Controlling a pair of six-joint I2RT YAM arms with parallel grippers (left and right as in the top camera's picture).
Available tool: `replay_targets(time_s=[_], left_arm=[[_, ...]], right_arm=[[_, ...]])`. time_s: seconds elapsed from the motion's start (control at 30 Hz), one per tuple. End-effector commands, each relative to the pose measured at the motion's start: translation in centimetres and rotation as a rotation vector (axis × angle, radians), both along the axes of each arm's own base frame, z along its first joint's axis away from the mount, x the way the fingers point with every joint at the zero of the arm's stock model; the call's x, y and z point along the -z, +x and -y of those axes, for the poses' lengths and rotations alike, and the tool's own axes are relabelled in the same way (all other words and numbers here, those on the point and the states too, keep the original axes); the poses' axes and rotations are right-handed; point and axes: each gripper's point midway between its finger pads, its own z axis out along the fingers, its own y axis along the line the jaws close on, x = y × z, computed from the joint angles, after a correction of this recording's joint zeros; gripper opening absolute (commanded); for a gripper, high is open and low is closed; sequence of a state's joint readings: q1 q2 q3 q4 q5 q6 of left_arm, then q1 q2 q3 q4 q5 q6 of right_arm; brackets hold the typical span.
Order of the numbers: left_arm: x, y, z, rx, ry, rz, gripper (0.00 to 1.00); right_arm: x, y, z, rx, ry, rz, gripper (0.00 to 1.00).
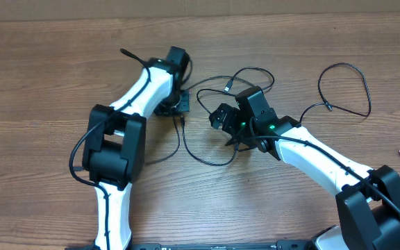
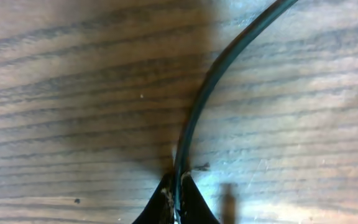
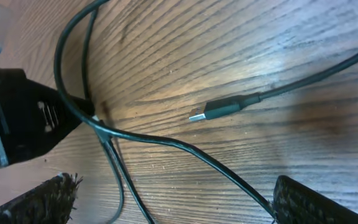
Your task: Untangle cables
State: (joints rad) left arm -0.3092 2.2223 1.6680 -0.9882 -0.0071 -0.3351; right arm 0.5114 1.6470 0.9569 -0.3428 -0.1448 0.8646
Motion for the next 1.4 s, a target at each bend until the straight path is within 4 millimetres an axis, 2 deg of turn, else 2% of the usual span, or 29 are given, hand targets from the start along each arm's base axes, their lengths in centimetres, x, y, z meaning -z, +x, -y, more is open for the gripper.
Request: replay_targets(time_s=[0.0,0.1,0.17,0.33,0.47,0.53,0.6,0.7,0.8,0.9,1.03,1.13,1.23,1.3,1.37], left_arm=[[0.6,-1.3,0.3,0.123,-0.225,-0.155,0.04],[-3.8,0.3,2.0,0.224,-0.462,-0.11,0.04],[-5.8,1.0,2.6,0.238,-0.559,-0.082,0.04],[-8.8,1.4,2.8,0.25,-0.659,-0.065,0.04],[-10.8,1.5,3.4,0.257,-0.727,-0.053,0.04],[-11.7,1.5,3.8,0.256,-0.763,-0.05,0.04],[-12.0,1.5,4.0,0.257,-0.777,-0.047,0.04],[-12.1,1.3,4.2,0.253,-0.785,-0.059,0.04],[-12.4,1.0,4.4,0.249,-0.802,-0.068,0.04],[-12.5,1.0,4.5,0.247,-0.815,-0.071,0.04],[-12.2,1.0,4.2,0.249,-0.793,-0.071,0.04],[-11.4,1.1,3.2,0.245,-0.721,-0.076,0.04],[-11.3,1.1,3.2,0.246,-0.719,-0.075,0.04],[-11.2,1.2,3.0,0.239,-0.704,-0.073,0.04],[-9.8,1.8,1.3,0.176,-0.567,-0.079,0.07]], right_arm=[[-0.5,-0.7,-1.9,-0.215,0.018,0.066,1.0],[-2.2,-1.7,-4.6,-0.38,0.149,0.11,1.0],[-2.7,-2.0,-5.2,-0.397,0.188,0.106,1.0],[-2.8,-3.0,-6.8,-0.43,0.189,0.113,0.99],[-2.4,-3.0,-7.7,-0.383,0.183,0.104,0.92],[-1.4,-2.8,-8.2,-0.369,0.194,0.084,0.88],[0.2,-2.4,-8.9,-0.367,0.217,0.061,0.88],[0.7,-1.5,-10.2,-0.397,0.267,0.103,0.89],[0.6,-0.4,-11.1,-0.407,0.293,0.17,0.8],[0.6,0.2,-11.7,-0.405,0.293,0.212,0.66],[2.1,0.4,-11.4,-0.377,0.242,0.202,0.65],[2.1,0.4,-11.4,-0.376,0.244,0.206,0.65],[2.1,0.9,-11.1,-0.356,0.224,0.222,0.72],[2.5,1.4,-10.7,-0.329,0.195,0.234,0.72],[3.0,1.8,-10.8,-0.319,0.183,0.25,0.7]])
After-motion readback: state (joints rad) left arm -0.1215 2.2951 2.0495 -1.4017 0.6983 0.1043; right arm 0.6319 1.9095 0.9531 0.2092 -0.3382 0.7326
